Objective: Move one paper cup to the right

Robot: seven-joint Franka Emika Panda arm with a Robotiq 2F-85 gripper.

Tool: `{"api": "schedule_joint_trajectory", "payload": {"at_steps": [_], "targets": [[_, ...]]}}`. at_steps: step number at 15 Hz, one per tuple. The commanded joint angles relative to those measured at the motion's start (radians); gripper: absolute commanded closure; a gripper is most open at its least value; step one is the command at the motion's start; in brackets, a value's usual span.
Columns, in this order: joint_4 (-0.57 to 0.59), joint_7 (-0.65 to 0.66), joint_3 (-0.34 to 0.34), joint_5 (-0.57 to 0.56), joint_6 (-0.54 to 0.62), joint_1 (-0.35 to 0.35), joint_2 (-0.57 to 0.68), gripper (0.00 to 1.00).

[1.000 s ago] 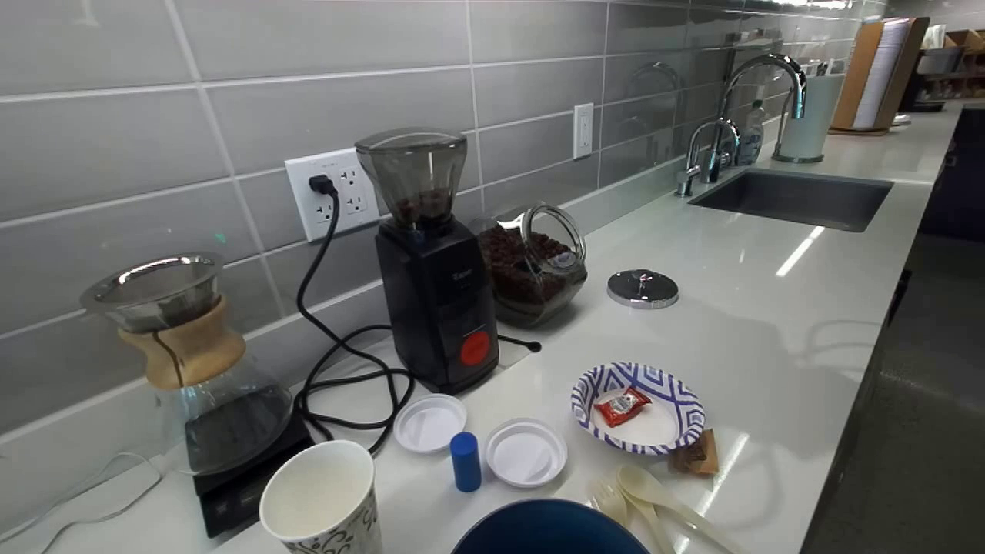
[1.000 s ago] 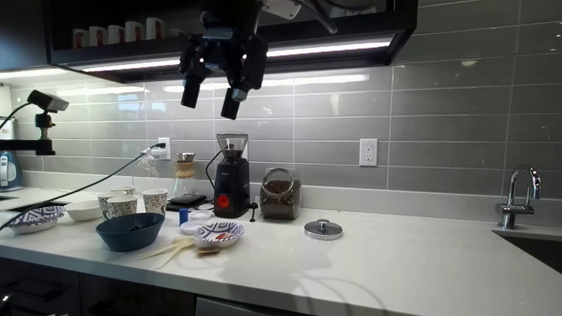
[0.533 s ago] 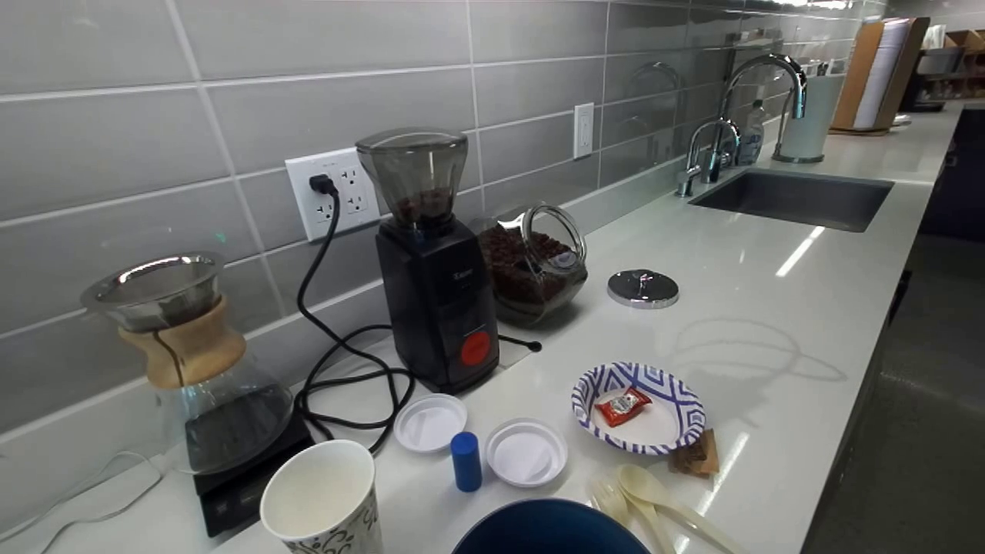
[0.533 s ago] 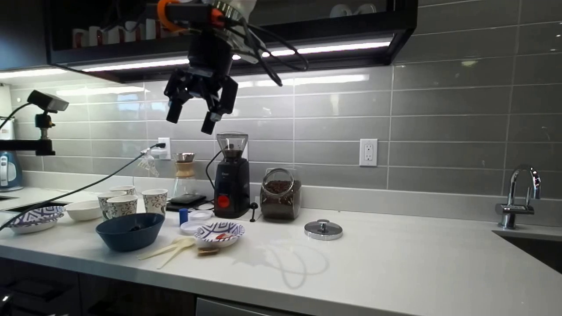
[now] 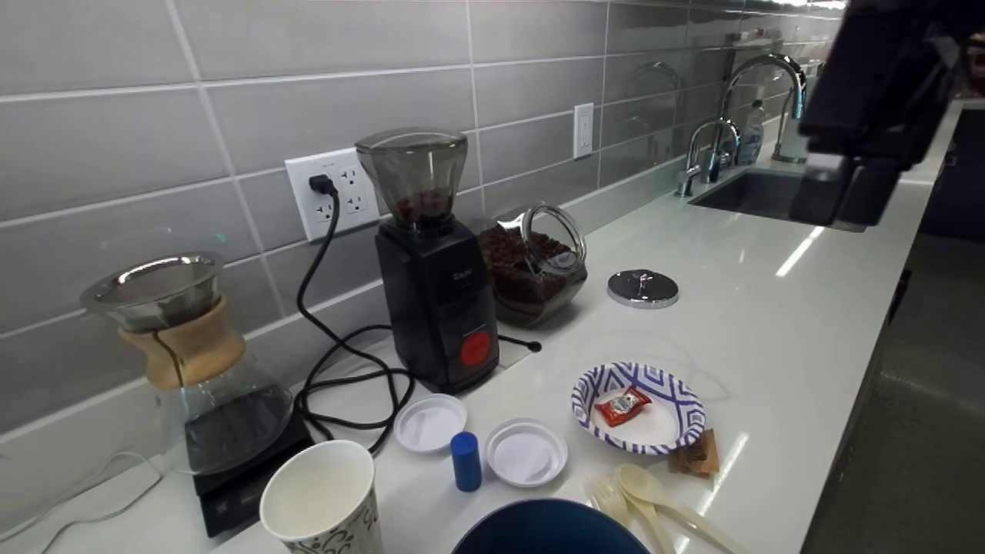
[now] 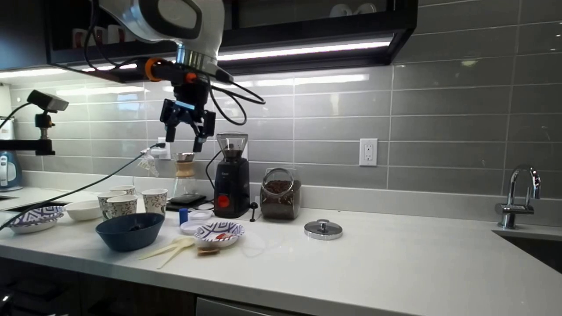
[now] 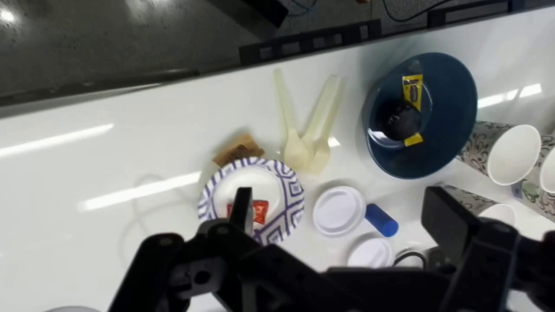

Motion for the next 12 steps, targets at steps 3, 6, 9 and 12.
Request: {"api": "schedule_joint_trajectory", "payload": {"at_steps": [3,6,9,12], "targets": [[-0.010,0.022,0.086,0.108,0.166,0.110,0.042,0.00],[0.012,-0.033,0.108,0.068,0.187,0.142,0.082,0.00],[-0.005,-0.011,0.107,0.074,0.179,0.143,0.064,0.00],[-0.005,-0.018,0.107,0.074,0.179,0.143,0.069,0.00]]}}
